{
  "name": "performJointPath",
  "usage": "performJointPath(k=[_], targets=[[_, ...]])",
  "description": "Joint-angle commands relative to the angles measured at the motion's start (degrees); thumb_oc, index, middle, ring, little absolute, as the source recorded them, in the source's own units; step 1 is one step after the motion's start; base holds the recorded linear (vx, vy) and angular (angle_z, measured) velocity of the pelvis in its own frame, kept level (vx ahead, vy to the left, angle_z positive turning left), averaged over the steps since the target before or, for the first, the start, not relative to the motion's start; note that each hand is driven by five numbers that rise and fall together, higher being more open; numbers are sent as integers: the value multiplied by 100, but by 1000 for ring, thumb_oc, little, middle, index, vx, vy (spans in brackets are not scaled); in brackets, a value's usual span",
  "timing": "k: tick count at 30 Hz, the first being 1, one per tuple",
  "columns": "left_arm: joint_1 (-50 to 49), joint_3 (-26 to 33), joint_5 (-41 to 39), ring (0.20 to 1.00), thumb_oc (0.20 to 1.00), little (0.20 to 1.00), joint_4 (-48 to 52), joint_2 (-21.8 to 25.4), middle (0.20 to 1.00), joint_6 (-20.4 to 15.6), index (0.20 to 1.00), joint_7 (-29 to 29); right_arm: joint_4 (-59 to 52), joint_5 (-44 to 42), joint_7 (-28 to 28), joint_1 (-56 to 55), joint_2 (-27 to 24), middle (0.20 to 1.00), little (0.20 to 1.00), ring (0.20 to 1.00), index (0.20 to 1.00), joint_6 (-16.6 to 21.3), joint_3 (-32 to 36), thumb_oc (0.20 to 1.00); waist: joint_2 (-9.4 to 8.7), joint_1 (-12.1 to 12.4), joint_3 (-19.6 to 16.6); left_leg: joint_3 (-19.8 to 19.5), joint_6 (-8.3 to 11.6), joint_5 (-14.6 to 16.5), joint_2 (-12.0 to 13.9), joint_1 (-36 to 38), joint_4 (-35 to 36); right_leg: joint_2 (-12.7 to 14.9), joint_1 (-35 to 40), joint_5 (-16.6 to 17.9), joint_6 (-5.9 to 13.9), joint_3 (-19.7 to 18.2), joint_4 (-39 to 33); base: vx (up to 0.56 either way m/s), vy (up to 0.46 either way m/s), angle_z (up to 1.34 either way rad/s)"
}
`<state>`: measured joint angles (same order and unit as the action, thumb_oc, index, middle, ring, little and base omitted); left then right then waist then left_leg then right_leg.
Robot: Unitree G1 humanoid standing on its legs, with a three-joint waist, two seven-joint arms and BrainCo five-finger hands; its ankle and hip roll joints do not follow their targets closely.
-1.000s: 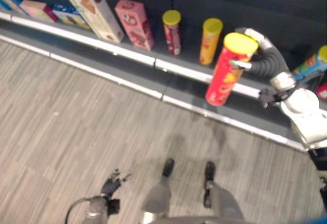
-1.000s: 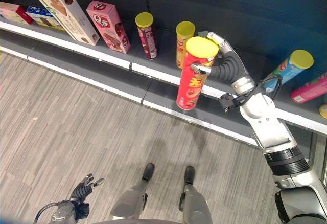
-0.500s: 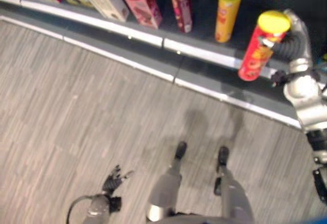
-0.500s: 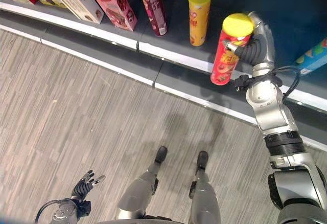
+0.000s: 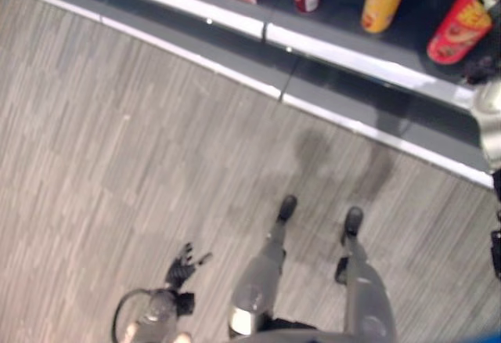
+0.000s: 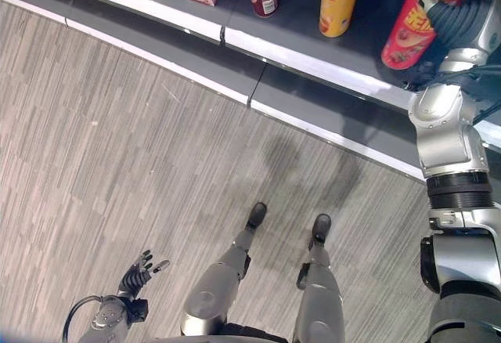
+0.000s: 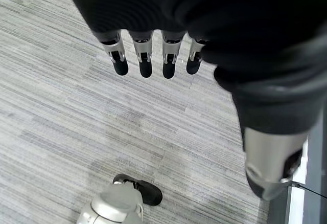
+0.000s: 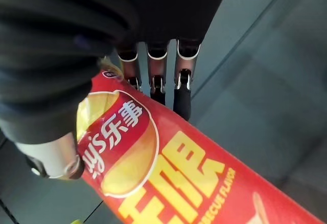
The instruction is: Put the goods on the table back onto the shelves and tidy them up.
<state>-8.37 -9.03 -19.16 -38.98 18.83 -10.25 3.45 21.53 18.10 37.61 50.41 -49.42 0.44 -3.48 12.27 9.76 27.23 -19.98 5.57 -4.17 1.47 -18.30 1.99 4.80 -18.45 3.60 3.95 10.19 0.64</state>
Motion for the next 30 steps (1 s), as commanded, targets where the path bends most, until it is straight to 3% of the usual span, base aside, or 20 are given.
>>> performJointPath(k=[1,30], targets=[[-78,-190,-207,1000,1000,1000,120,241,1000,-127,1000,190,-281,150,430,327,-589,200,200,200,200,72,-50,200,-131,41,-201,-182,-1,198,-28,136,277,460,-387,-654,276,-161,715,0,0,0],[68,-441,-352,1000,1000,1000,402,222,1000,-286,1000,435,908,-441,1206,978,-636,200,200,200,200,-81,-279,200,159,89,-98,-88,31,161,-144,-104,301,553,-762,-598,363,-228,790,0,1,0]])
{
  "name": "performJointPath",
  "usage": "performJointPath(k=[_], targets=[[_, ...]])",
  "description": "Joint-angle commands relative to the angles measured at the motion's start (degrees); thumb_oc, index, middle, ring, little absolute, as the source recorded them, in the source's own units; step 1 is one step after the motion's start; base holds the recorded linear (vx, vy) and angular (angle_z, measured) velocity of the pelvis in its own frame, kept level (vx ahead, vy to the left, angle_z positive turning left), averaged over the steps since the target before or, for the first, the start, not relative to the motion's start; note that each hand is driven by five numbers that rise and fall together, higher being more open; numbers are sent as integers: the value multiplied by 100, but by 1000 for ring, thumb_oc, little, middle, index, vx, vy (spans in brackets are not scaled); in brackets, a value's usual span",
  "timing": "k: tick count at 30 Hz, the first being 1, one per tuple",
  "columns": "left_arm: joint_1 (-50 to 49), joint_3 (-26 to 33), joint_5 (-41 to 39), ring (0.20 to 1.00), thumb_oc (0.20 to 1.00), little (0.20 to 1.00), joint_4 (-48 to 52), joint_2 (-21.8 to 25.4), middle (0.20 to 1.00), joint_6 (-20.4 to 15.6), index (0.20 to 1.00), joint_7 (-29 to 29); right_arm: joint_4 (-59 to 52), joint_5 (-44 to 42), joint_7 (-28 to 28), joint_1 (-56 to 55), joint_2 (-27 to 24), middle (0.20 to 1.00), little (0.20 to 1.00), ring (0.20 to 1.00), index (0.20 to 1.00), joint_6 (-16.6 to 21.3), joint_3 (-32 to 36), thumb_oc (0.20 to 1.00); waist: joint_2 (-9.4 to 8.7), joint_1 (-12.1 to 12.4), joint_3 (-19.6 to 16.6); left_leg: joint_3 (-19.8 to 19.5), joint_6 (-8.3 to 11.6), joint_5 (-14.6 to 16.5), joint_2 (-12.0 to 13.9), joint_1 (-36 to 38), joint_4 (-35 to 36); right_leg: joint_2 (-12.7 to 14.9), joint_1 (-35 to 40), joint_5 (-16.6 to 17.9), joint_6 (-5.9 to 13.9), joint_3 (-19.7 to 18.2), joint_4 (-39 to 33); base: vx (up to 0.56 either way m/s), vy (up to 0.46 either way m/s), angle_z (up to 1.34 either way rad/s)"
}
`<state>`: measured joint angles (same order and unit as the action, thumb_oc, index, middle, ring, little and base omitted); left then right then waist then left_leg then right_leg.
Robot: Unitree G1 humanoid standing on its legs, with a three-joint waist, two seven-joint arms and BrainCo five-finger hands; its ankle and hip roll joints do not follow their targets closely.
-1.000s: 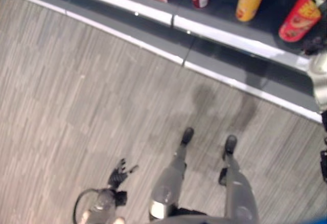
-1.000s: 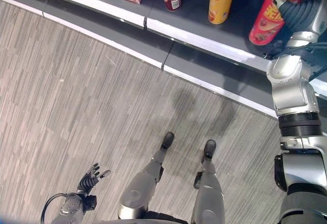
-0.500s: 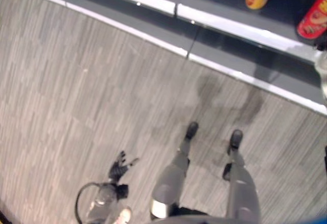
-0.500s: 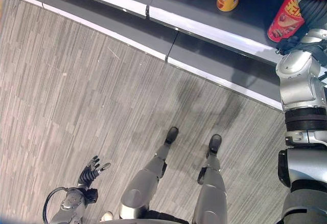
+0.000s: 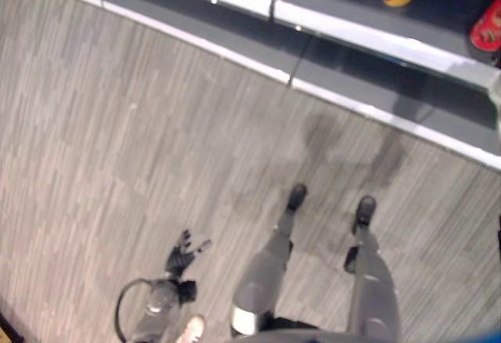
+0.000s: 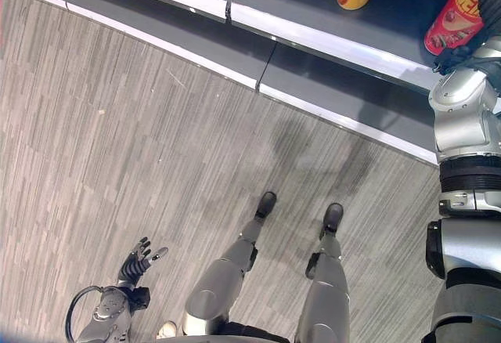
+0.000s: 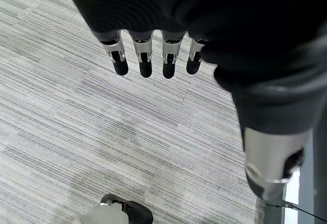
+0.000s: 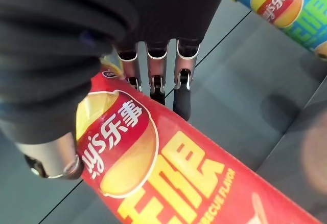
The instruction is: Put the goods on the table back onto the shelves and tidy them up.
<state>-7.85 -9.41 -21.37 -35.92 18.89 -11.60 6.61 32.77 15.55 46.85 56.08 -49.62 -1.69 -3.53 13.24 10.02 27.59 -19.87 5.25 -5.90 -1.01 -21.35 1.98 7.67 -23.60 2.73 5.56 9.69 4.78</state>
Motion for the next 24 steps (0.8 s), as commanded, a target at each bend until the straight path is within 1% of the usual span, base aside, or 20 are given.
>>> performJointPath(k=[1,6,14,19,20,21,24], targets=[[19,-412,-135,1000,1000,1000,88,220,1000,-155,1000,122,-191,-234,294,448,-608,200,200,200,200,146,-274,200,65,66,-134,-97,62,335,103,199,302,268,-255,-509,202,-182,376,0,0,0],[55,-480,-165,1000,1000,1000,30,209,1000,-143,1000,133,-79,-461,300,635,-622,200,200,200,200,175,-389,200,94,84,-135,-83,66,327,88,168,302,273,-312,-506,210,-205,398,0,0,0],[104,-506,-159,1000,1000,1000,-15,192,1000,-144,1000,162,55,-486,335,722,-587,200,200,200,200,157,-464,200,109,96,-152,-69,68,330,82,177,302,271,-297,-512,214,-221,389,0,0,0],[114,-521,-171,1000,1000,1000,19,196,1000,-159,1000,201,180,-468,394,883,-667,200,200,200,200,78,-590,200,121,90,-155,-52,73,340,72,171,302,275,-329,-479,227,-251,376,0,0,0],[108,-527,-158,1000,1000,1000,16,193,1000,-161,1000,216,195,-478,410,882,-666,617,617,617,617,80,-584,617,122,85,-155,-49,73,338,72,167,302,273,-335,-476,226,-257,377,0,0,0],[118,-532,-147,1000,1000,1000,-1,185,1000,-155,1000,217,191,-469,412,889,-664,1000,1000,1000,1000,72,-596,1000,128,82,-153,-44,75,337,73,167,302,276,-336,-474,227,-256,379,0,0,0],[120,-551,-145,1000,1000,1000,21,168,1000,-162,1000,229,171,-419,440,896,-676,1000,1000,1000,1000,53,-613,1000,131,63,-148,-23,75,338,71,168,302,279,-341,-475,230,-266,384,0,0,0]])
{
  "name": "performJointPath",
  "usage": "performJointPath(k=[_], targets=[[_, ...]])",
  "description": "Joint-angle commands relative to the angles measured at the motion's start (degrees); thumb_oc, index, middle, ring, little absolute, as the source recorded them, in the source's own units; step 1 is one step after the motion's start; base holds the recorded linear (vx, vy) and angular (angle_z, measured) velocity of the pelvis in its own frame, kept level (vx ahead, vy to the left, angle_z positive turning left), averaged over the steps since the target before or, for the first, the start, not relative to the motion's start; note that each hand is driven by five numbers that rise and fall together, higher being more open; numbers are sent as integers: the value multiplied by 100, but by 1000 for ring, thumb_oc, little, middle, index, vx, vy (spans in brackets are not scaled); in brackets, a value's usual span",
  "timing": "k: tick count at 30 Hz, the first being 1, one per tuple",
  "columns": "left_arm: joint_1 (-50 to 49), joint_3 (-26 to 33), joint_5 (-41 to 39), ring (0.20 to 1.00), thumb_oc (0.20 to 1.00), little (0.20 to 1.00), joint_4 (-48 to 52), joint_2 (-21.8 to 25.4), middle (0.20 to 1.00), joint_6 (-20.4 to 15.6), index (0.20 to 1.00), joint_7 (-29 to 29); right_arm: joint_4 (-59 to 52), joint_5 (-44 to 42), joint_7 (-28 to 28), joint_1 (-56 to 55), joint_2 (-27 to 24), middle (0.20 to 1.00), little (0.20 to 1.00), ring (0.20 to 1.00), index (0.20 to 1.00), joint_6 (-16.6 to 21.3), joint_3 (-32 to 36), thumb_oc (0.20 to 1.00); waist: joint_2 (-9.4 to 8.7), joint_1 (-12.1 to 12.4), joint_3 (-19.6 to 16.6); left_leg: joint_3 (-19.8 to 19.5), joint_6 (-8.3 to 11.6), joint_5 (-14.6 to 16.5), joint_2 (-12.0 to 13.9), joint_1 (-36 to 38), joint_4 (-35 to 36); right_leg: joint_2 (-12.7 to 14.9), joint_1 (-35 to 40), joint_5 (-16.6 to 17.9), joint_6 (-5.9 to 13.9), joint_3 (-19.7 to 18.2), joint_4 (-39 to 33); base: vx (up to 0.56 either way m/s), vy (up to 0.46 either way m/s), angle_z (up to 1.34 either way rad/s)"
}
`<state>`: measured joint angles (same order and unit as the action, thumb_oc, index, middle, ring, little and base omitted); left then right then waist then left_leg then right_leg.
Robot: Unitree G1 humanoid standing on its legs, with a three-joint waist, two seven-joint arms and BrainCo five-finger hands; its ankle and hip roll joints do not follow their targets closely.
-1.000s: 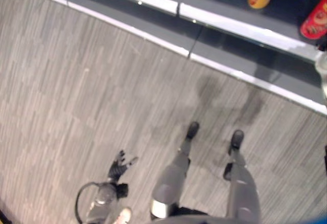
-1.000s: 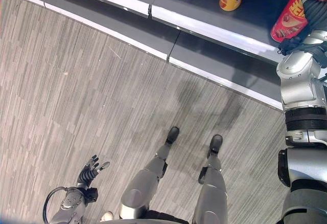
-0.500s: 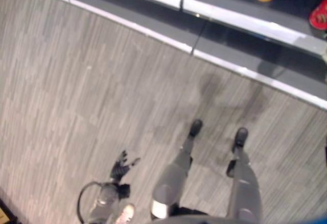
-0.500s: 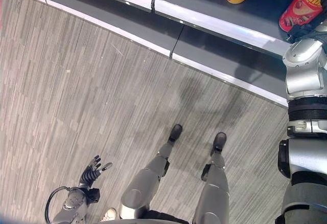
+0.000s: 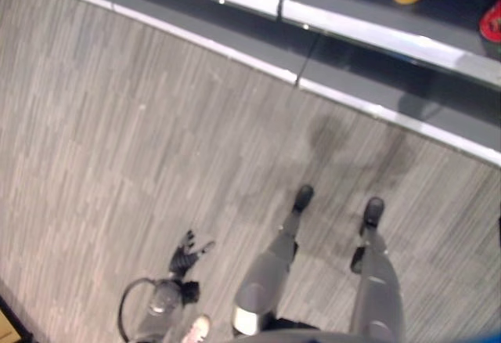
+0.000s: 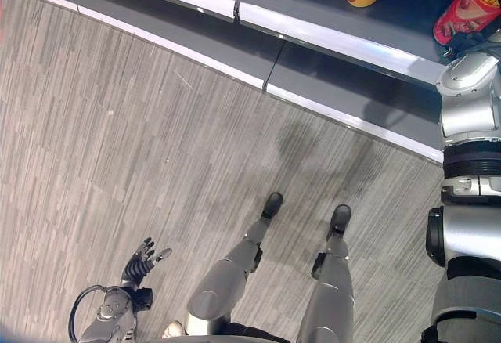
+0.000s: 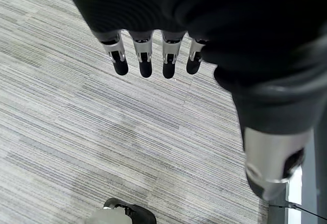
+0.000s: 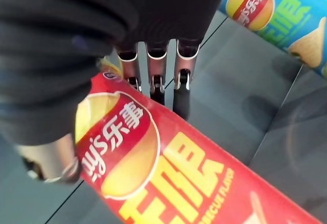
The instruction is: Put the goods on the table back onto the shelves and tidy them up.
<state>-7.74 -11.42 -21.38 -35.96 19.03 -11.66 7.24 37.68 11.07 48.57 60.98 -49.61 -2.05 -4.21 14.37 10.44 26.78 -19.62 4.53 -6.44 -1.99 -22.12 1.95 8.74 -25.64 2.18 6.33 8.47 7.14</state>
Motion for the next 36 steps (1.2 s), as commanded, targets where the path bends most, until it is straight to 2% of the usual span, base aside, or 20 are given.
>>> performJointPath(k=[1,12,17,20,22,23,24,25,26,27,29,30,32,33,36], targets=[[110,-339,-138,1000,1000,1000,19,155,1000,-152,1000,173,-335,66,263,407,-690,1000,1000,1000,1000,63,-566,1000,20,17,-66,-39,147,394,174,246,305,173,-140,-422,152,-146,148,0,0,0],[152,-291,-106,1000,1000,1000,-34,98,1000,-141,1000,238,-698,299,285,212,-575,1000,1000,1000,1000,28,-482,1000,-10,-6,-70,23,127,402,184,270,305,183,-101,-392,162,-171,102,-8,12,-3],[112,-154,-39,1000,1000,1000,28,20,1000,-60,1000,284,-2065,816,549,-558,-522,1000,1000,1000,1000,6,246,1000,-106,-102,-126,35,114,436,216,368,297,179,118,-397,179,-112,1,0,0,0],[93,-135,-34,1000,1000,1000,34,21,1000,-31,1000,292,-2469,958,555,-870,-450,1000,1000,1000,1000,-18,514,1000,-140,-117,-138,27,107,413,217,379,296,185,158,-355,183,-93,-35,1,3,7],[64,32,26,1000,1000,1000,20,-8,1000,41,1000,272,-3624,1178,371,-1787,-267,1000,1000,1000,1000,185,1169,1000,-327,-253,-190,53,108,441,268,456,286,153,315,-317,200,-68,-147,3,18,12],[48,153,43,1000,1000,1000,5,-26,1000,101,1000,252,-4343,753,-130,-2549,129,1000,1000,1000,1000,652,1478,1000,-532,-383,-241,109,113,513,324,558,274,104,468,-320,209,-75,-219,9,56,9],[-9,429,-20,1000,1000,1000,-100,11,1000,205,1000,52,-4745,-1045,-1673,-3810,947,1000,1000,1000,1000,1585,1539,1000,-918,-543,-346,239,106,555,396,740,276,72,691,-204,240,-108,-389,20,48,-8],[-15,428,-21,1000,1000,1000,-96,23,1000,205,1000,48,-4748,-1061,-1691,-3825,953,1000,1000,1000,1000,1591,1556,1000,-931,-541,-354,236,102,524,383,725,283,85,685,-170,246,-108,-410,38,110,-46],[-82,831,9,1000,1000,1000,-234,130,1000,235,1000,-283,-4325,-2442,-3278,-5051,1221,1000,1000,1000,1000,1781,1332,1000,-1297,-715,-492,411,89,608,454,973,273,61,915,-87,291,-153,-553,26,77,-57],[-83,831,8,1000,1000,1000,-233,135,1000,235,1000,-285,-4324,-2449,-3286,-5054,1223,1000,1000,1000,1000,1784,1337,1000,-1307,-716,-500,410,84,585,441,958,278,74,906,-63,297,-154,-570,57,93,-53],[-81,979,59,1000,1000,1000,-288,187,1000,248,1000,-447,-3848,-3266,-4153,-5787,1574,1000,1000,1000,1000,1697,1134,1000,-1497,-836,-639,531,66,646,465,1139,281,86,1044,0,341,-194,-650,48,109,-27],[-112,1063,221,1000,1000,1000,-383,239,1000,222,1000,-551,-3268,-3620,-4781,-6289,1840,1000,1000,1000,1000,1418,859,1000,-1640,-938,-780,639,22,732,465,1313,267,100,1137,48,379,-255,-680,65,169,-19],[-93,1111,223,1000,1000,1000,-399,244,1000,209,1000,-605,-2917,-3533,-4810,-6373,1922,1000,1000,1000,1000,1322,723,1000,-1689,-972,-858,711,-10,777,454,1412,253,115,1191,66,402,-303,-693,39,141,-47],[-82,1086,366,1000,1000,1000,-485,280,1000,173,1000,-635,-2243,-3437,-5113,-6635,2120,1000,1000,1000,1000,1080,534,1000,-1748,-1031,-1017,823,-76,881,425,1608,237,167,1303,114,444,-354,-731,12,110,-59],[-82,1086,366,1000,1000,1000,-485,280,1000,173,1000,-635,-2243,-3437,-5113,-6635,2120,1000,1000,1000,1000,1080,534,1000,-1749,-1031,-1017,823,-76,881,425,1608,237,167,1303,114,444,-354,-731,4,37,-28]])
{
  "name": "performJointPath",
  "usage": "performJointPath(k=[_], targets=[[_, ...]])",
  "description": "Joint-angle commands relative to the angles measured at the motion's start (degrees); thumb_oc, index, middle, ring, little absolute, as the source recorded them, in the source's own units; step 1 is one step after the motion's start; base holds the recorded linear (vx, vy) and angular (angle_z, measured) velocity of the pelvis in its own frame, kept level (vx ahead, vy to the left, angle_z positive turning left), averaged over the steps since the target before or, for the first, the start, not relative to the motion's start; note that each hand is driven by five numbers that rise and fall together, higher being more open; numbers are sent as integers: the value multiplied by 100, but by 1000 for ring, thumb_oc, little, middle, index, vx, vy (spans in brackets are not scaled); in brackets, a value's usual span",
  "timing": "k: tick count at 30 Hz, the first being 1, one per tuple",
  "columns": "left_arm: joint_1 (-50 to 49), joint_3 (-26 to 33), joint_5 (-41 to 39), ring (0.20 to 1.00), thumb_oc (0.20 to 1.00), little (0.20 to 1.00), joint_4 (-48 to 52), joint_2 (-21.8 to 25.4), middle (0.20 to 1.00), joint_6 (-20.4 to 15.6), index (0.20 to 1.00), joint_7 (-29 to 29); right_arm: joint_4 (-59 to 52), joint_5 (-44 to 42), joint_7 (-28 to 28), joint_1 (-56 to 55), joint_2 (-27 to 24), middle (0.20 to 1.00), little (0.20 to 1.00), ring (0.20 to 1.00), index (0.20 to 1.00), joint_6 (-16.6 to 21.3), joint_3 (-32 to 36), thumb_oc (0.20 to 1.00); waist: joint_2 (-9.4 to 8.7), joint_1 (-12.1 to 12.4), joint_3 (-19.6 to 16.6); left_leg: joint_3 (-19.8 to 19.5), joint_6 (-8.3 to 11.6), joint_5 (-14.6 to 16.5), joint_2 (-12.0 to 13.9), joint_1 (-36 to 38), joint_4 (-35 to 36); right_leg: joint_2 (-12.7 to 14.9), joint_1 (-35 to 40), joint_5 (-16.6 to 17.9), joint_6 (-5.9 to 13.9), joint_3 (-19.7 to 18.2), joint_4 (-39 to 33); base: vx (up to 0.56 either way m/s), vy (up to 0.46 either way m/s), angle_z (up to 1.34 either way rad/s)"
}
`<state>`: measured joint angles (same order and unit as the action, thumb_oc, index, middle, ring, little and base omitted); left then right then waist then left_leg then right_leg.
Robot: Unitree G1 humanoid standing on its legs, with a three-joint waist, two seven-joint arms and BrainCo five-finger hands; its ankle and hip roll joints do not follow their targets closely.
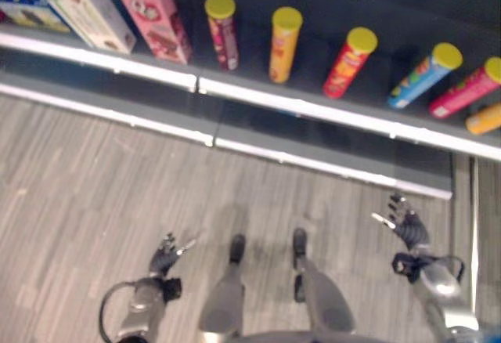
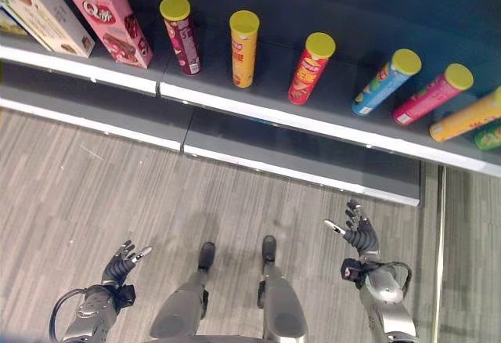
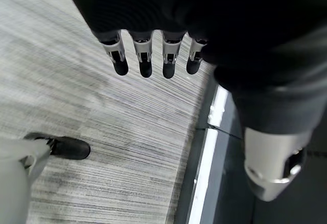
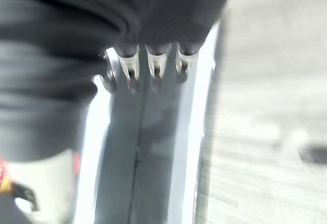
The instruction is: Put the goods on the table back onto the shelves and tidy them up.
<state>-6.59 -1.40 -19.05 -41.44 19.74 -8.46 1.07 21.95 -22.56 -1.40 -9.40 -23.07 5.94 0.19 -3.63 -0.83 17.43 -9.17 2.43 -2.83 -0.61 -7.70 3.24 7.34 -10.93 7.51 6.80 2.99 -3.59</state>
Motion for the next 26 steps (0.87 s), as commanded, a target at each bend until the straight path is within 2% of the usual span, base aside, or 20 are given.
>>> performJointPath(k=[1,2,6,8,10,13,14,15,16,17,18,19,21,23,26], targets=[[-197,83,133,1000,1000,1000,63,209,1000,-147,1000,-18,-670,-74,-116,402,-534,1000,1000,1000,1000,281,94,1000,52,96,-82,-221,134,520,287,166,107,307,-167,-419,398,194,343,-32,286,-17],[119,-62,318,1000,1000,1000,-238,194,1000,-167,1000,-6,1518,479,35,684,9,1000,1000,1000,1000,-7,-319,1000,4,21,-349,20,-48,778,73,544,-45,429,-36,-258,532,-28,355,-55,345,-10],[315,-85,422,1000,1000,1000,-571,118,1000,-156,1000,42,3013,808,168,798,478,1000,1000,1000,1000,-236,-265,1000,-67,-51,-470,229,-253,964,-199,811,-176,572,-53,-25,663,-247,379,-63,244,-58],[362,-101,463,1000,1000,1000,-714,104,1000,-139,1000,35,3167,843,171,813,543,1000,1000,1000,1000,-226,-265,1000,-82,-52,-455,303,-286,989,-226,875,-181,581,-58,21,691,-265,378,-76,102,-74],[480,-149,562,1000,1000,1000,-975,59,1000,-103,1000,52,3358,893,207,788,703,1000,1000,1000,1000,-247,-293,1000,-49,-50,-334,508,-340,990,-216,893,-313,647,-120,-30,688,8,709,-152,57,-51],[516,-172,643,1000,1000,1000,-1205,19,1000,-54,1000,52,3355,980,211,740,763,1000,1000,1000,1000,-238,-361,1000,99,71,-315,777,-307,976,2,815,-482,944,245,-445,398,770,1200,-146,-3,-64],[518,-172,643,1000,1000,1000,-1206,20,1000,-54,1000,52,3355,980,211,742,764,1000,1000,1000,1000,-238,-361,1000,94,66,-324,774,-309,967,-5,799,-482,951,236,-435,400,773,1191,-96,-19,-56],[506,-151,645,1000,1000,1000,-1249,21,1000,-50,1000,56,3408,1009,228,747,756,1000,1000,1000,1000,-228,-344,1000,116,116,-361,848,-299,959,66,767,-496,1084,330,-462,352,953,1364,-48,-82,-46],[505,-66,578,1000,1000,1000,-1411,5,1000,-31,1000,70,3550,1060,247,815,785,1000,1000,1000,1000,-256,-340,1000,107,242,-505,1022,-232,1032,229,759,-537,1309,626,-504,391,1302,1498,-103,-121,-49],[493,-46,585,1000,1000,1000,-1451,5,1000,-30,1000,69,3581,1089,252,837,790,1000,1000,1000,1000,-267,-333,1000,44,283,-567,1128,-233,975,222,694,-579,1418,724,-332,389,1482,1379,-53,-109,-56],[491,-47,585,1000,1000,1000,-1451,5,1000,-31,1000,69,3581,1089,253,836,791,1000,1000,1000,1000,-266,-333,1000,47,287,-547,1130,-232,988,226,720,-584,1413,753,-334,393,1482,1373,-66,-157,-61],[426,12,564,1000,1000,1000,-1525,-20,1000,-31,1000,56,3620,1124,245,847,815,1000,1000,1000,1000,-298,-327,1000,-104,371,-713,1312,-174,1033,259,673,-663,1369,1065,-310,472,1688,896,-9,-120,-58],[426,42,588,1000,1000,1000,-1579,-20,1000,-25,1000,52,3645,1097,257,865,823,1000,1000,1000,1000,-295,-326,1000,-158,391,-773,1397,-155,1041,277,652,-701,1321,1102,-305,520,1715,711,-15,-156,-45],[445,128,528,1000,1000,1000,-1735,-44,1000,-29,1000,83,3636,1007,252,938,802,1000,1000,1000,1000,-289,-344,1000,-216,371,-849,1477,-75,1005,404,618,-758,1129,1086,-337,538,1551,522,-1,-213,-43],[496,104,593,1000,1000,1000,-1965,-78,1000,-6,1000,72,3628,920,234,912,755,1000,1000,1000,1000,-280,-343,1000,-205,322,-936,1484,47,881,562,708,-613,895,1162,-509,459,1386,386,51,-180,-24]])
